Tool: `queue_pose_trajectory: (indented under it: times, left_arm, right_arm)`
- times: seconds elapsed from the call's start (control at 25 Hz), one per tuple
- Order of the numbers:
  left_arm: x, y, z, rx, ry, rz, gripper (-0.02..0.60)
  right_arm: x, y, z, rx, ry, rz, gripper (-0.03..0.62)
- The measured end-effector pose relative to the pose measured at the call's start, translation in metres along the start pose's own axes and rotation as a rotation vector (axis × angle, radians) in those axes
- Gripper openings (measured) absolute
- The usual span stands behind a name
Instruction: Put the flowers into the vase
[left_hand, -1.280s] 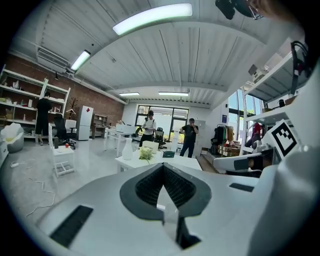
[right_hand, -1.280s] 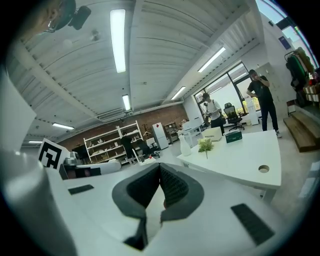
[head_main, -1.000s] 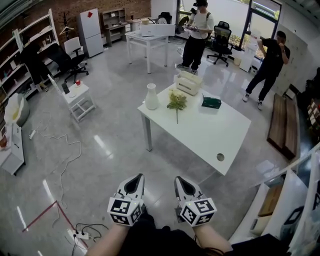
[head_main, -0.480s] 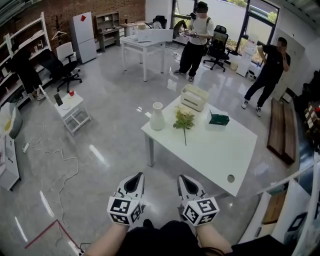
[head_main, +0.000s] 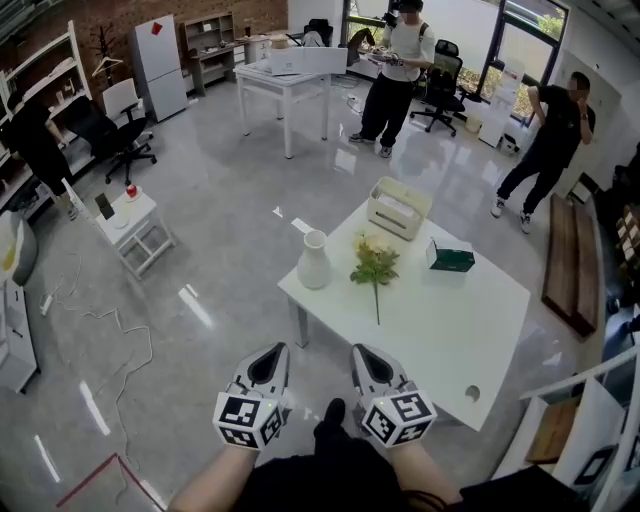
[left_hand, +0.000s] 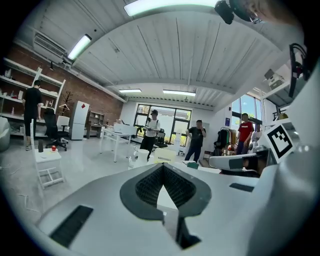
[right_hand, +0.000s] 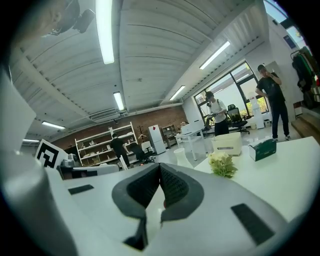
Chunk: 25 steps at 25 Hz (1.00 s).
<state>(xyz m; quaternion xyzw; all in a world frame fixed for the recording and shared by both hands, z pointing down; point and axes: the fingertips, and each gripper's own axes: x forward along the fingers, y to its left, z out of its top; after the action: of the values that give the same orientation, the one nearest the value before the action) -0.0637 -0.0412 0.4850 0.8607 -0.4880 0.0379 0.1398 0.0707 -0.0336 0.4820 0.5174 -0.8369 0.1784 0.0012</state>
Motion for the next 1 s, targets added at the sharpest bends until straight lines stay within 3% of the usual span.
queue_pose_trajectory:
  times: [0.28, 0.48, 1.0]
  left_arm:
    - [0.085, 0.02, 0.032, -0.009, -0.001, 0.044, 0.003]
    - [0.124, 0.028, 0.043, -0.011, 0.003, 0.052, 0.003]
    - [0.171, 0.045, 0.056, 0.006, 0.02, -0.044, 0.003]
  right_arm:
    - [0.071, -0.05, 0.05, -0.035, 0.012, 0.079, 0.003]
    - [0.103, -0.074, 0.066, -0.03, 0.025, 0.083, 0.003]
    - [0.146, -0.08, 0.079, -0.021, 0.005, 0.023, 0.003]
